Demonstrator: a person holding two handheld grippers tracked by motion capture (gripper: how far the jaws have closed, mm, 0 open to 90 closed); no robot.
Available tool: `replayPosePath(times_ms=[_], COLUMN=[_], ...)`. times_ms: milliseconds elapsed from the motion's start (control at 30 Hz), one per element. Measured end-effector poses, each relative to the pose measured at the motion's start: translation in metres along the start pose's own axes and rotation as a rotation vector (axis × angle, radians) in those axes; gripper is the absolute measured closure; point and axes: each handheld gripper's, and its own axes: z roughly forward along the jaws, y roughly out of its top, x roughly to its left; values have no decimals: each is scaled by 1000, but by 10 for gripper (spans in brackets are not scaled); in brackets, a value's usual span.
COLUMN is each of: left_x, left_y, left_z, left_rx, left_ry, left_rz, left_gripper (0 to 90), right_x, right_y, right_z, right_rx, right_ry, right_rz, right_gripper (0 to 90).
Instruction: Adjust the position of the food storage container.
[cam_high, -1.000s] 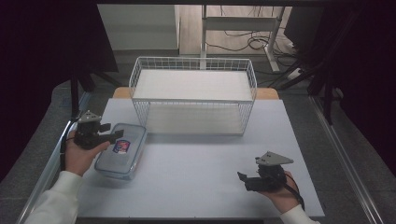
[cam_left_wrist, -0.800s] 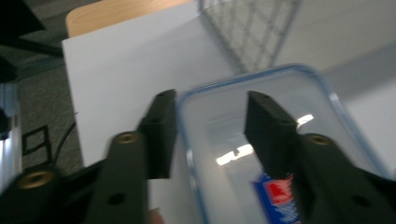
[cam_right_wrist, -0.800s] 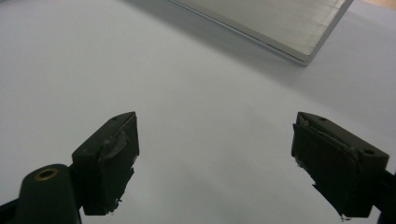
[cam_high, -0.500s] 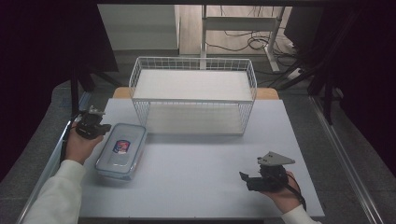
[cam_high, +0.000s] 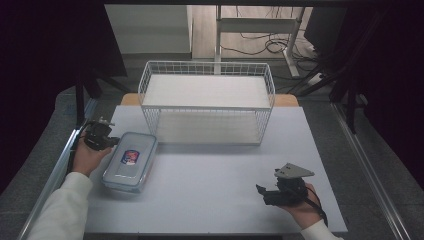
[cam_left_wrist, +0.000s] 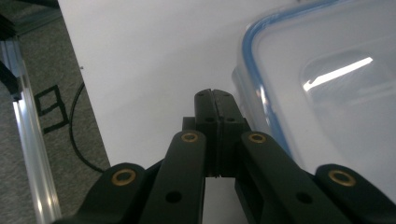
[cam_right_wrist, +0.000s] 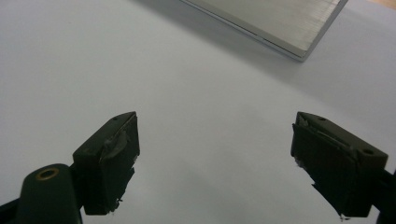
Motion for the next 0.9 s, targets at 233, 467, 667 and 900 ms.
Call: replayPosePath(times_ms=[233, 467, 667, 900], left_x=[-19, -51, -75, -96], left_y=[2, 13, 23, 35], left_z=[9, 13, 12, 12], left_rx=[4, -25, -37, -40], left_ry=[-61, -148, -197, -243], left_rz=[75, 147, 207, 255], left_gripper=[900, 900, 900, 900], right_x=[0, 1, 2, 2], right_y=[0, -1, -2, -2], right_z=[1, 3, 5, 6], right_rx=[2, 11, 24, 28], right_ry=[-4, -10, -12, -9], right_rz=[-6, -11, -22, -22], right_gripper=[159, 159, 159, 160])
